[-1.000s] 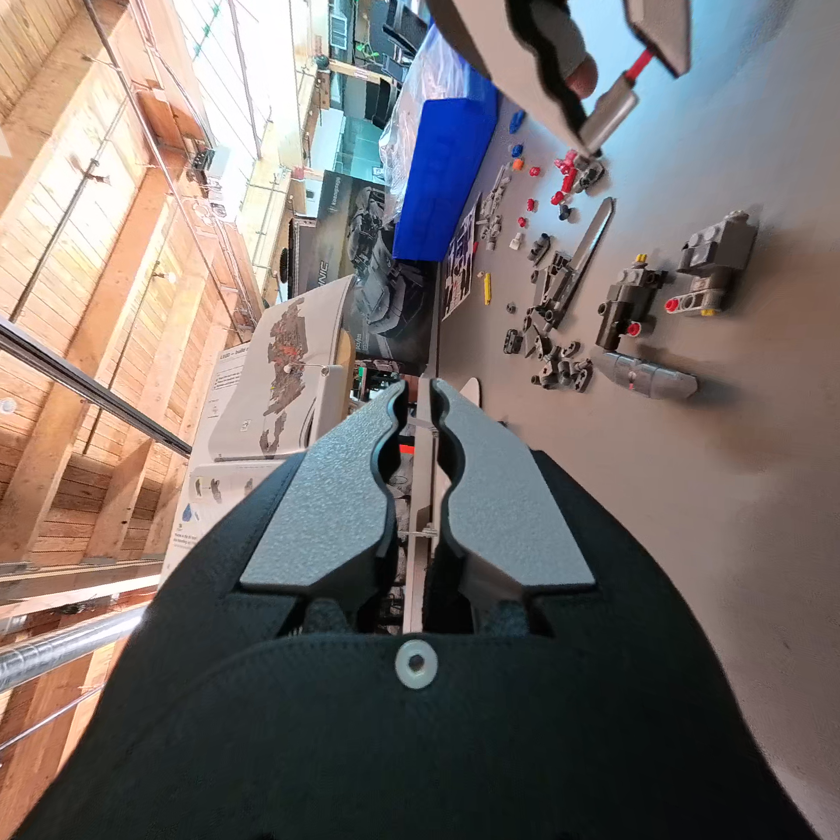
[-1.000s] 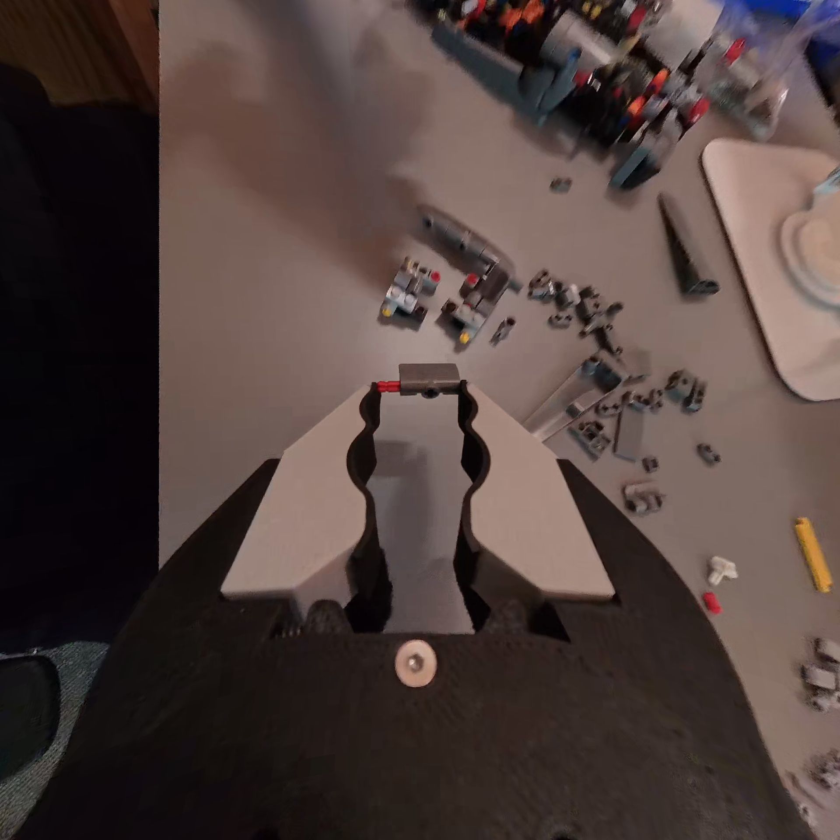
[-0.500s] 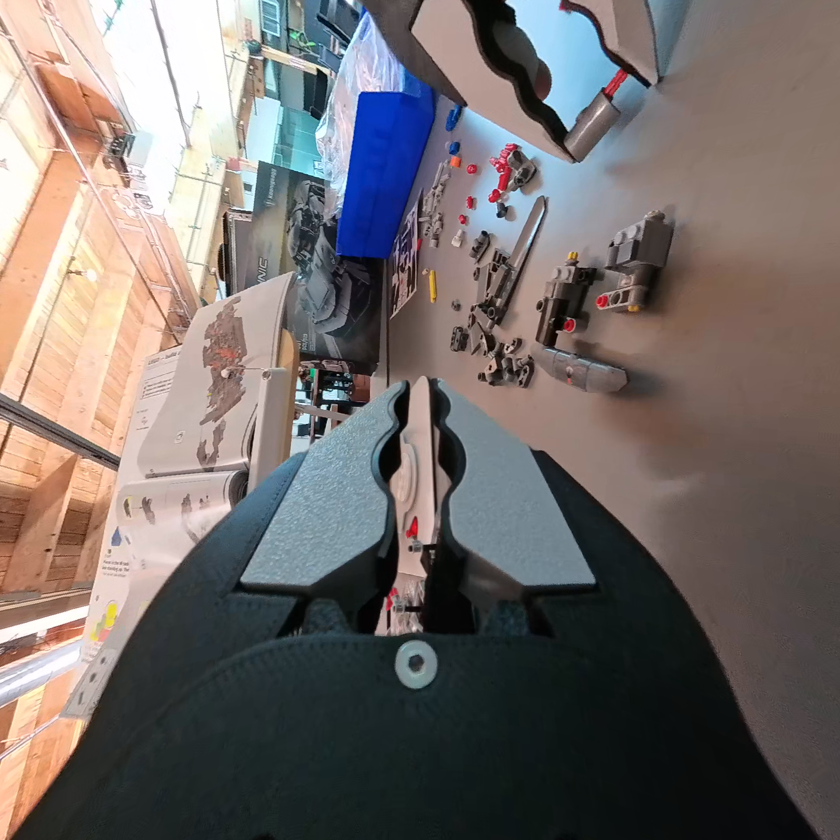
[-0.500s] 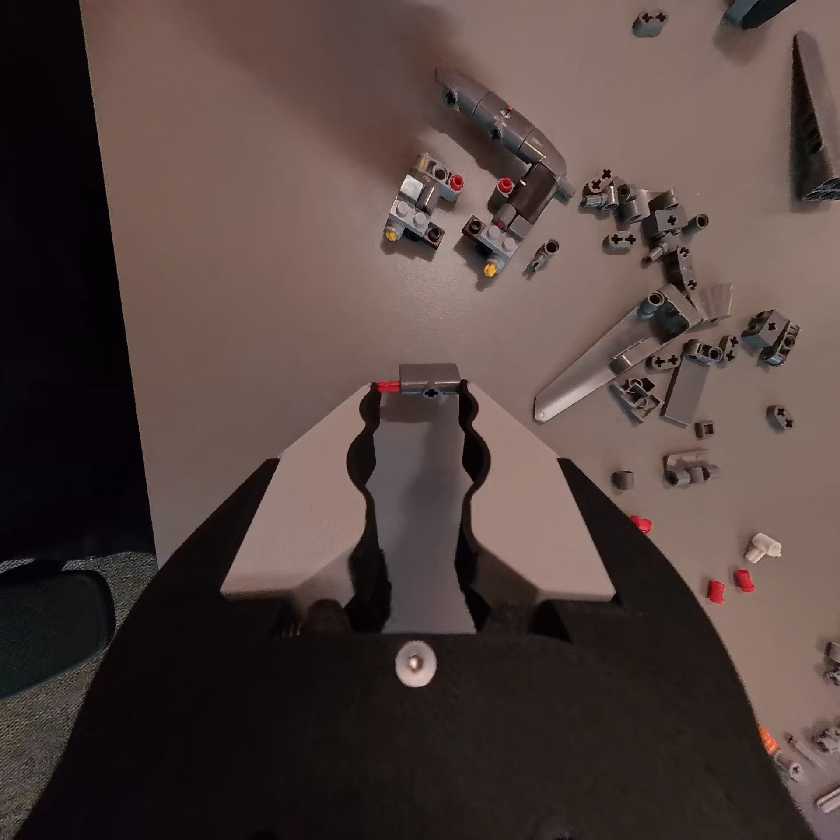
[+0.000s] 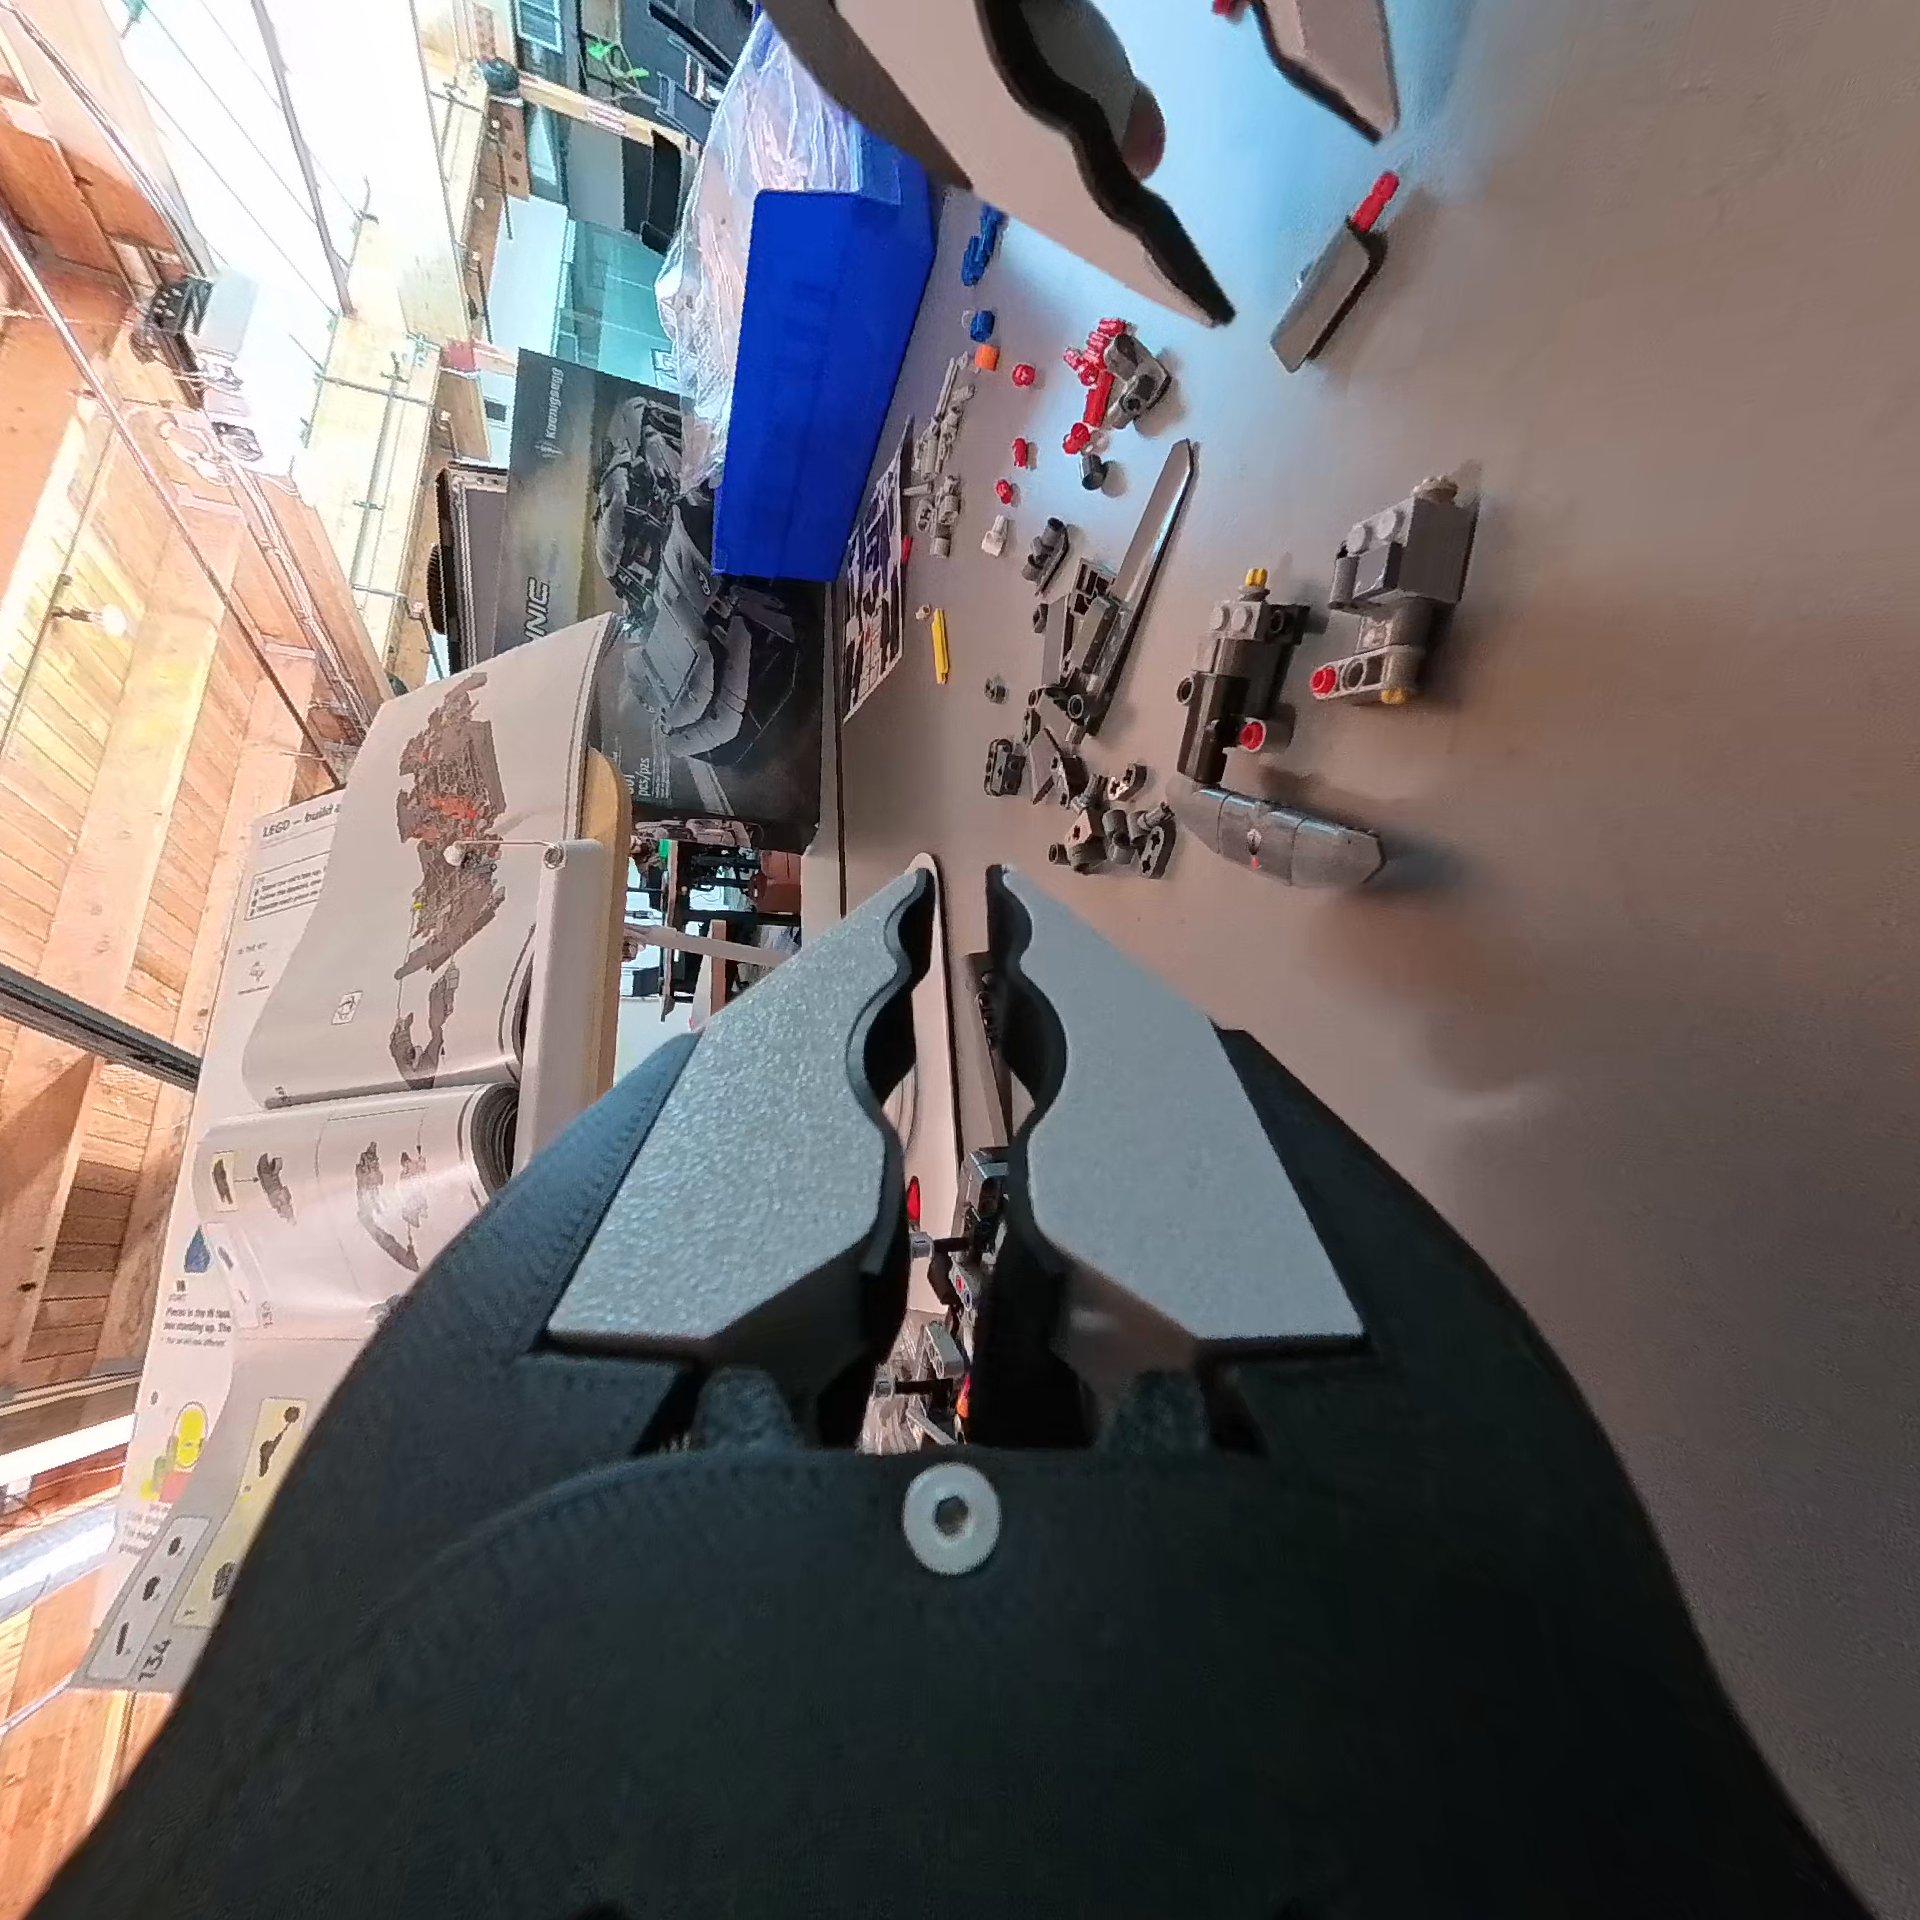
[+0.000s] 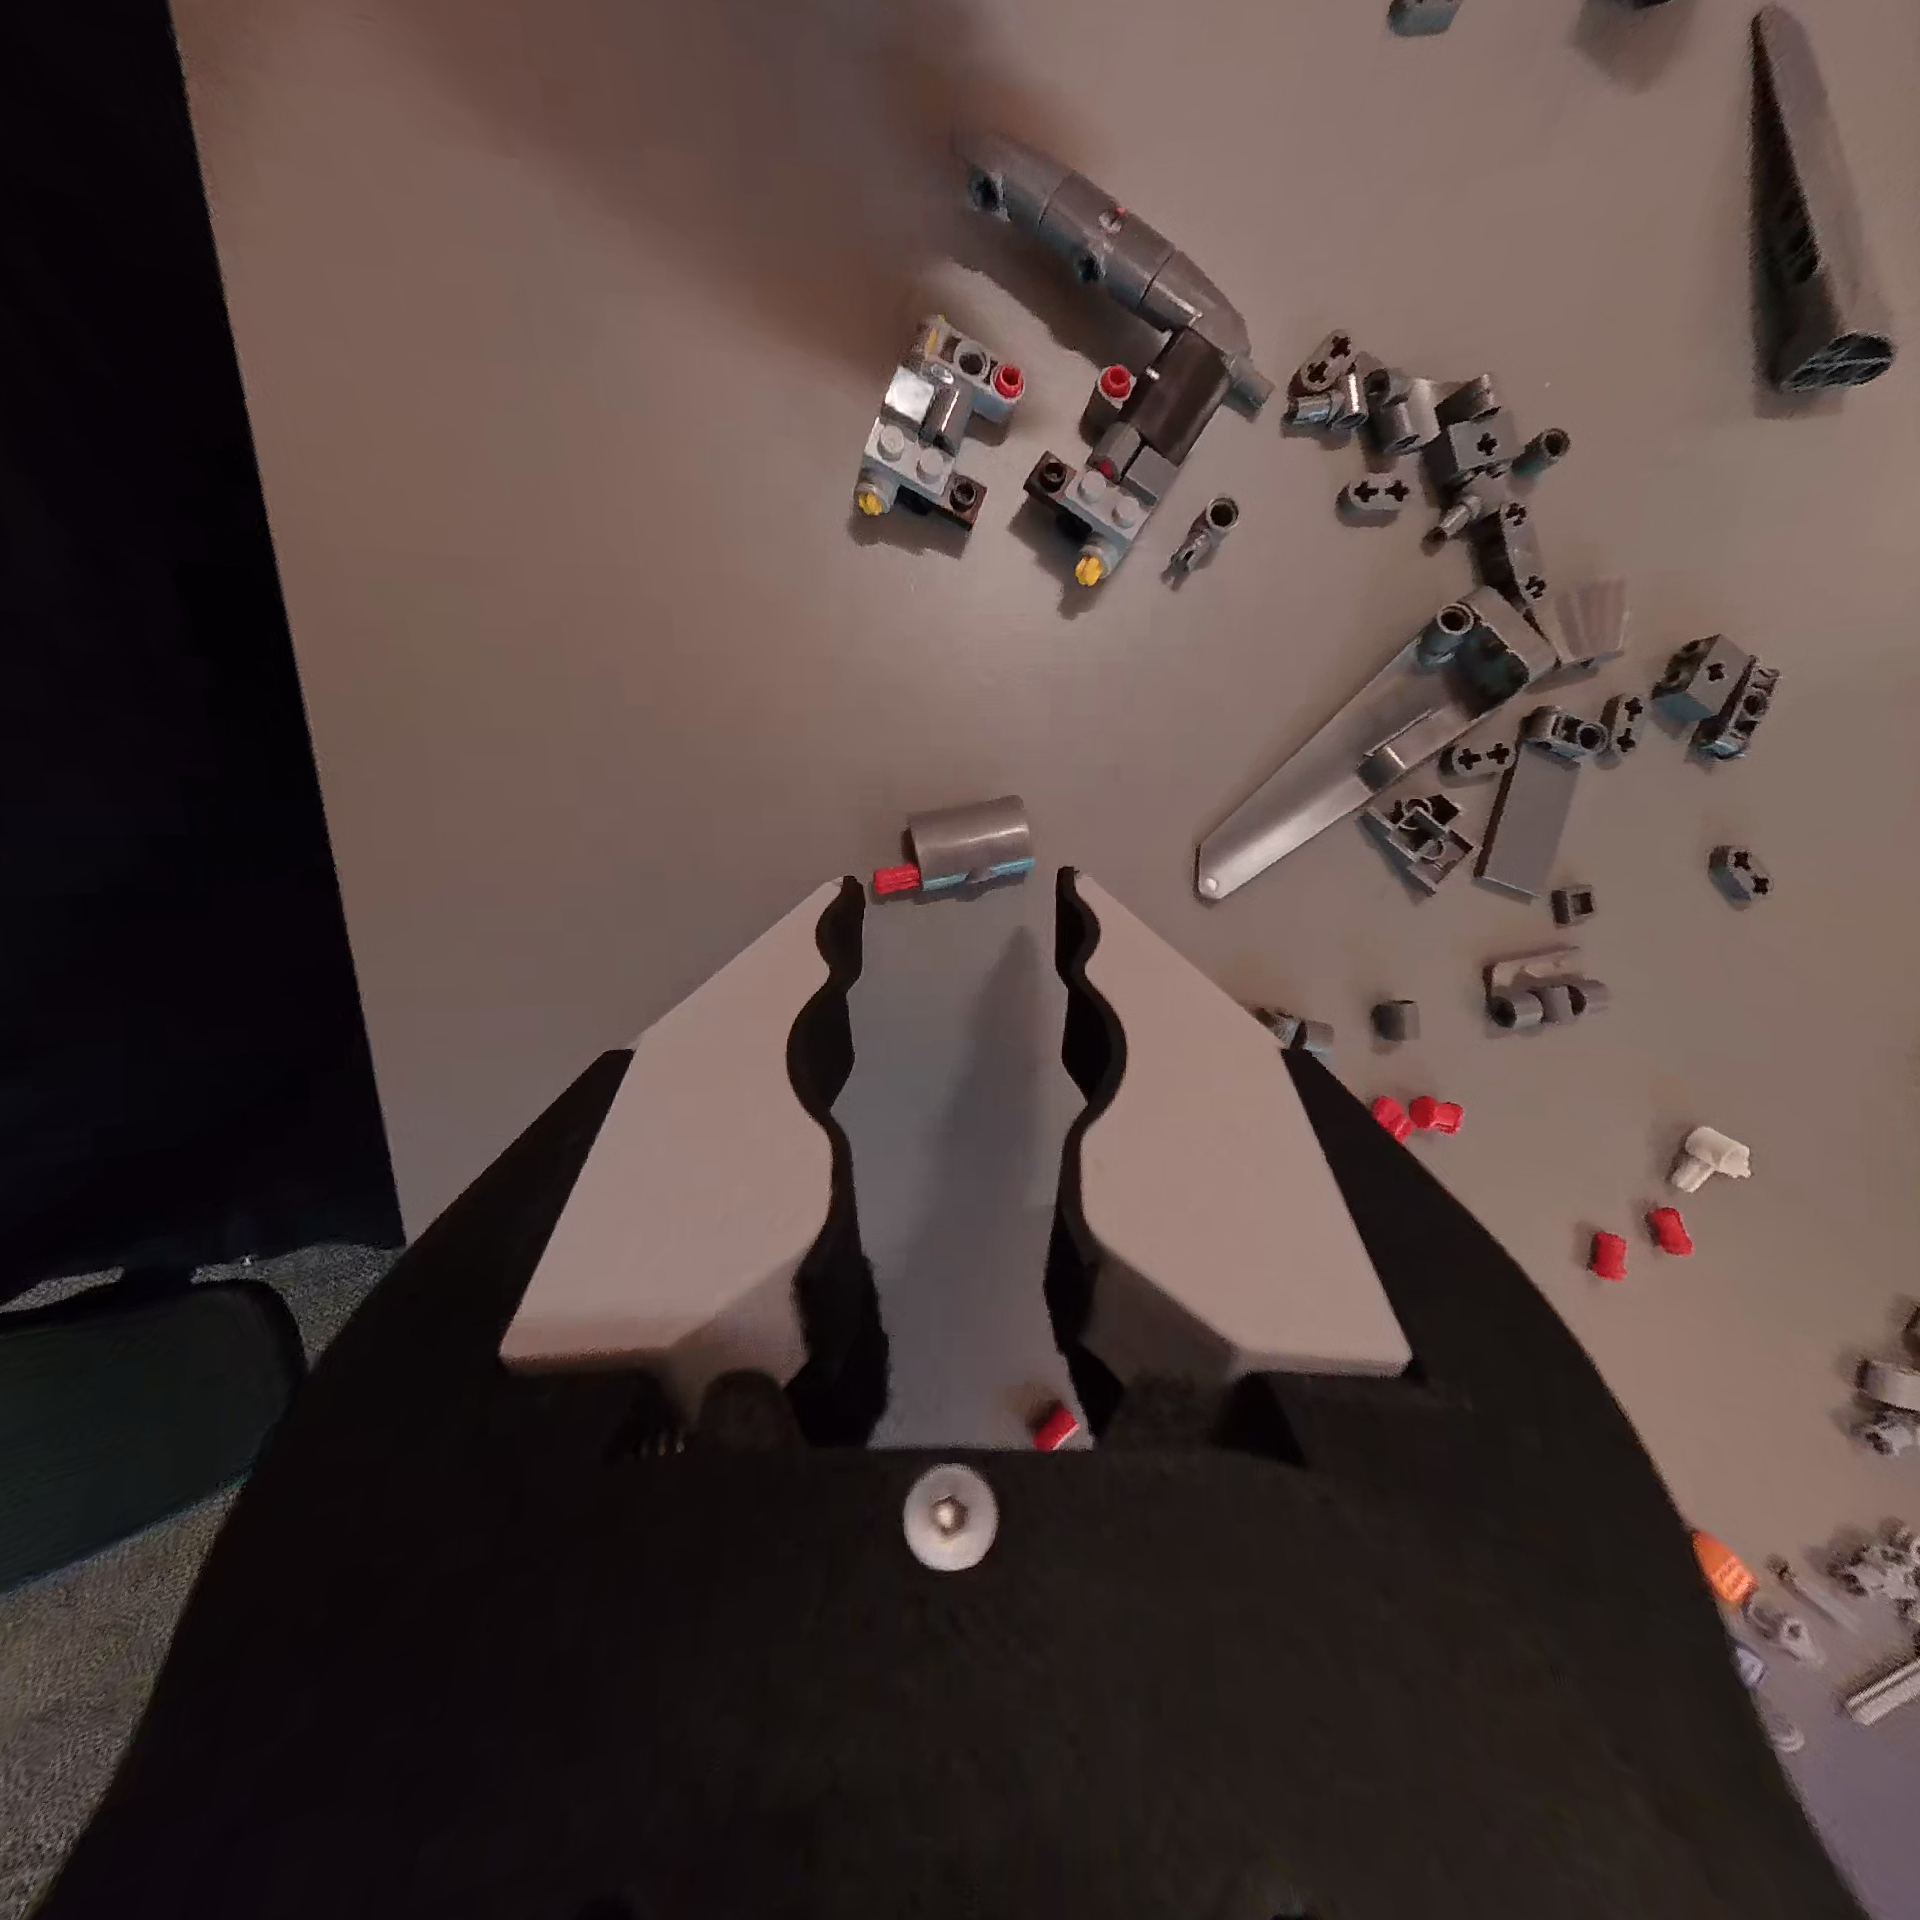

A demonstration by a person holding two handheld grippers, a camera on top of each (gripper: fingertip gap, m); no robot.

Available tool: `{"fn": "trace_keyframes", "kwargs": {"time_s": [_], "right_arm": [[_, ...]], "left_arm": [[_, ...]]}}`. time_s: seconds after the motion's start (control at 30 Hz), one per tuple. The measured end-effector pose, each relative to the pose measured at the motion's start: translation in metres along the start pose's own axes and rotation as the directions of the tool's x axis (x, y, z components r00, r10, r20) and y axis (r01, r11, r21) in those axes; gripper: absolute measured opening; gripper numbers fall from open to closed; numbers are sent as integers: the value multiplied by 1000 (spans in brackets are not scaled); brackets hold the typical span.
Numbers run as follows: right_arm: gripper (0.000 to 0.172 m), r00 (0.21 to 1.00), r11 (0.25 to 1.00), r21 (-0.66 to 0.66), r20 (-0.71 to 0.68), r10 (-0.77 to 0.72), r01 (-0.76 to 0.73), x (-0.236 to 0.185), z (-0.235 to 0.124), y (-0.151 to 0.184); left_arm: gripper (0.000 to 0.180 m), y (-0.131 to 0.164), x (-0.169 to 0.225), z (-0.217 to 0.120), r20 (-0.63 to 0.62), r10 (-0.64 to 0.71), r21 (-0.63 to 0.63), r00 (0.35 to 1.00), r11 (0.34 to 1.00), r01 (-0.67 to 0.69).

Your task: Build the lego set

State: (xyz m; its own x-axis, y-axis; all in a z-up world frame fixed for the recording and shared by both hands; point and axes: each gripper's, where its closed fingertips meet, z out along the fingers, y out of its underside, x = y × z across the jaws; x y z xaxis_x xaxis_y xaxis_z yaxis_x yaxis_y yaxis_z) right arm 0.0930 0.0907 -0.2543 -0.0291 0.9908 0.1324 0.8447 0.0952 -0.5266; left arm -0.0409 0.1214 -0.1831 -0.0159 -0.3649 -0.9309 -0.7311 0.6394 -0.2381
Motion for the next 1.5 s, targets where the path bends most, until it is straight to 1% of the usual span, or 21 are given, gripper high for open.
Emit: {"fn": "trace_keyframes", "kwargs": {"time_s": [0.13, 0.3, 0.47, 0.8, 1.07, 1.5], "right_arm": [[35, 999, 999, 48, -34, 16, -14, 1, -10, -1], [37, 998, 997, 80, -55, 21, -17, 0, -14, 0], [33, 996, 991, 130, -91, -1, 13, 2, -17, -6], [27, 991, 968, 250, -134, 12, 22, 1, -27, -17], [26, 988, 966, 259, -154, 22, 19, 2, -28, -17], [25, 988, 963, 269, -154, 21, 22, -2, -32, -19]], "left_arm": [[7, 1, 0, 0, -9, -12, -1, 1000, 1000, 12], [7, 2, 1, 1, -9, -7, -9, 1000, 1000, 7], [9, 4, 1, 3, -5, -24, -22, 1000, 999, 24], [16, -1, -3, 3, 0, -82, -19, 997, 996, 82], [21, 3, -1, 4, -22, -115, -30, 993, 993, 114], [21, 10, 2, 6, -61, -145, -51, 988, 989, 142]]}}
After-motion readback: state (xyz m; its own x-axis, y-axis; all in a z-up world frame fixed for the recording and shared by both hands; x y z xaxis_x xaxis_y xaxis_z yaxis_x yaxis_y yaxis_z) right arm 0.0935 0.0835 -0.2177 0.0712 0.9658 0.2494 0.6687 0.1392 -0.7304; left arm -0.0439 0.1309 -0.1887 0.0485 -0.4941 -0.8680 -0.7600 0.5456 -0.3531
